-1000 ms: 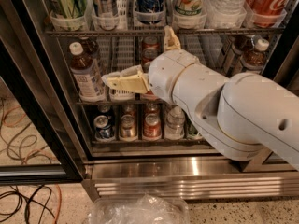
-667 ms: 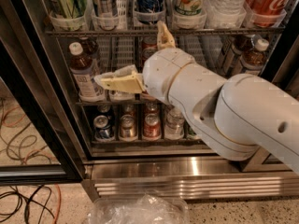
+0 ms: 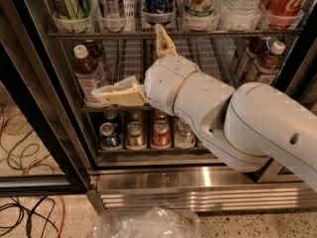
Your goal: Pick green can from top shelf of fridge
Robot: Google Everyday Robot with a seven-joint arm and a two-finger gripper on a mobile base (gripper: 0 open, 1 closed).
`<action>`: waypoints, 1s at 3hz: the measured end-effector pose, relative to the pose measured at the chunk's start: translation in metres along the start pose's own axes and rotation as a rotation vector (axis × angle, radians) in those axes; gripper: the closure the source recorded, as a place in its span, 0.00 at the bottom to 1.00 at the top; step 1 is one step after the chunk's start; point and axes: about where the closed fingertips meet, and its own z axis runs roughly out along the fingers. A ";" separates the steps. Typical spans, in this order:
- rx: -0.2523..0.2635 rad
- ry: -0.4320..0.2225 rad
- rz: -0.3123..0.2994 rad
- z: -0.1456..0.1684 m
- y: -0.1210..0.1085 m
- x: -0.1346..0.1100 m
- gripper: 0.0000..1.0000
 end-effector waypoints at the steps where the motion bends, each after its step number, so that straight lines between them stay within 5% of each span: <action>1: -0.005 -0.014 0.021 0.002 0.006 0.002 0.00; 3: -0.005 -0.123 0.043 0.032 0.034 -0.010 0.00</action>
Offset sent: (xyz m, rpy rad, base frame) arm -0.0087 0.0551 -0.0118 0.1319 -0.0266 0.0502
